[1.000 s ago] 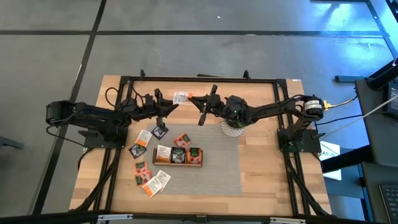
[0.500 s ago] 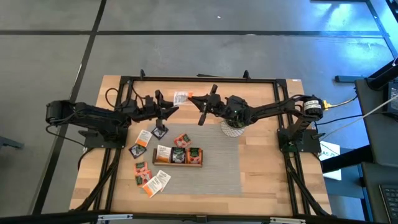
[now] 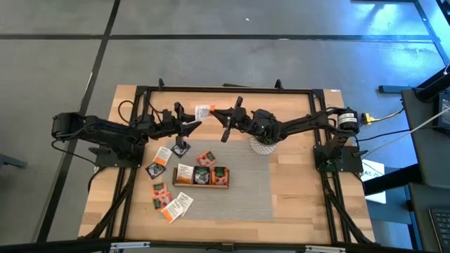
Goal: Pick & Place Tea
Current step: Put the white tea bag into the left section of the wooden organizer
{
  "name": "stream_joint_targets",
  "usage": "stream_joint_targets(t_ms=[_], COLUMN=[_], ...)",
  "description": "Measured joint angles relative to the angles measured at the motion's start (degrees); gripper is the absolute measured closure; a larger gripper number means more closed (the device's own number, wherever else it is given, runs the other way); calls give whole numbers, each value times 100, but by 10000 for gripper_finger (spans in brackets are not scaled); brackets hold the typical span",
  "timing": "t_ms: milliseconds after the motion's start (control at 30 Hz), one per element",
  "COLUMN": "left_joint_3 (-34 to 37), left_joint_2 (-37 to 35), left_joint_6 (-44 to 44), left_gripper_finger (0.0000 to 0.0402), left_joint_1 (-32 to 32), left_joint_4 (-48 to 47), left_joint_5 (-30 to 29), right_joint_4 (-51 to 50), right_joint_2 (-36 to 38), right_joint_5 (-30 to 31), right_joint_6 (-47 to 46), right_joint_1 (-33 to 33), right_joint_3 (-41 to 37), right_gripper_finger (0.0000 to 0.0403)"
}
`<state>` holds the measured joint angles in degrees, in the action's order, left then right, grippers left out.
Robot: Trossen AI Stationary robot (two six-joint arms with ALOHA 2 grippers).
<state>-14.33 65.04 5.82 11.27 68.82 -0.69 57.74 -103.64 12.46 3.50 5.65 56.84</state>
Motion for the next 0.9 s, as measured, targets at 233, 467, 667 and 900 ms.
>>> stream_joint_targets(t_ms=[233,467,667,900], left_joint_3=[0,0,0,2], left_joint_2=[0,0,0,0], left_joint_6=[46,-46,-60,-201], left_gripper_finger=[299,326,363,397], left_joint_1=[2,2,2,0], left_joint_4=[-45,-174,-207,-335], left_joint_5=[-278,-422,-428,-393], right_joint_4=[-12,-213,-262,-612], right_joint_2=[-8,-8,-8,3], right_joint_5=[1,10,3,-296], right_joint_6=[109,243,295,651], right_joint_1=[-37,-101,-101,-96], right_joint_3=[28,28,28,28], right_gripper_finger=[389,389,389,356])
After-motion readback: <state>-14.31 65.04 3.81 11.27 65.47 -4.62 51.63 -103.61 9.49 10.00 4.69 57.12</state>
